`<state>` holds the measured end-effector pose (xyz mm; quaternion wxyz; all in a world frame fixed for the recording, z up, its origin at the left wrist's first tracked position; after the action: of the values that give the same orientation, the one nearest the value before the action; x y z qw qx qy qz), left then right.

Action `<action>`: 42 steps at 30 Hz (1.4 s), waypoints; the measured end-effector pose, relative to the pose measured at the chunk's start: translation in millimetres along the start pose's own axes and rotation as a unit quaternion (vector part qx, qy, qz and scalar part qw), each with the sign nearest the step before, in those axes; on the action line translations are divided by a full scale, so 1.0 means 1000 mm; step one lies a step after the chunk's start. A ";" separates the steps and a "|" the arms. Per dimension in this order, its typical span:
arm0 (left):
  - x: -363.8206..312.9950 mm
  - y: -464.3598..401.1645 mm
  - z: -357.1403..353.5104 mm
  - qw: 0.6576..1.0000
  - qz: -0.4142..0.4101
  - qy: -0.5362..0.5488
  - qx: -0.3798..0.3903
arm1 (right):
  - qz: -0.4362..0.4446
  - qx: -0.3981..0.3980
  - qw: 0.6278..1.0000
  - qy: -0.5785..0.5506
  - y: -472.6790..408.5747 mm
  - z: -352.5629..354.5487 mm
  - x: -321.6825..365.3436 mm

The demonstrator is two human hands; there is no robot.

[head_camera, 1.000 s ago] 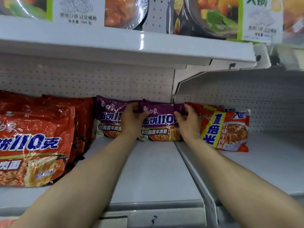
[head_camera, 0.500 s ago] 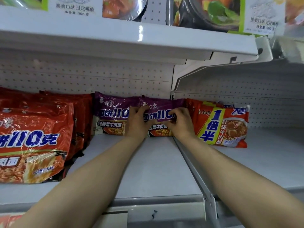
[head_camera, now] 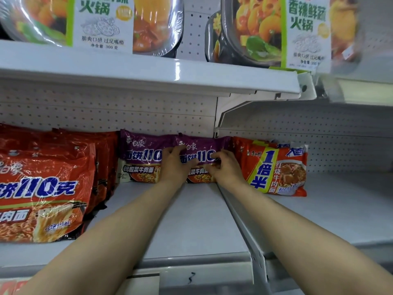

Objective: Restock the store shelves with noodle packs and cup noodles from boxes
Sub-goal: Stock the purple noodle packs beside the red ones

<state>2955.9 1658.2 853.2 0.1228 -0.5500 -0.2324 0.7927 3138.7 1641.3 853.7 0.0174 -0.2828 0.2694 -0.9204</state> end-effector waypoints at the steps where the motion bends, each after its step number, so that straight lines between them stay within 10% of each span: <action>1: -0.005 0.000 0.004 1.000 0.005 -0.002 -0.009 | -0.009 -0.007 1.000 -0.008 0.001 0.006 0.001; 20: -0.085 0.152 -0.011 0.930 0.207 0.299 -0.062 | -0.080 0.017 0.981 -0.175 0.128 0.118 0.011; 42: -0.071 0.369 -0.077 0.908 0.267 0.319 -0.047 | -0.183 0.018 0.951 -0.250 0.336 0.142 -0.084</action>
<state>3075.6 1326.0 702.9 -0.0515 -0.8200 -0.0623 0.5666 3244.2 1300.6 739.6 -0.0796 -0.5478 0.1831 -0.8124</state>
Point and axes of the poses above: each hand's wrist, its own y-axis away from the middle knuckle, its own z-axis out of the back of the hand, x = y × z, the point moved 8 cm from there along -y, towards the middle knuckle, and after that the axes turned 7 degrees about y, right-handed, at the moved point
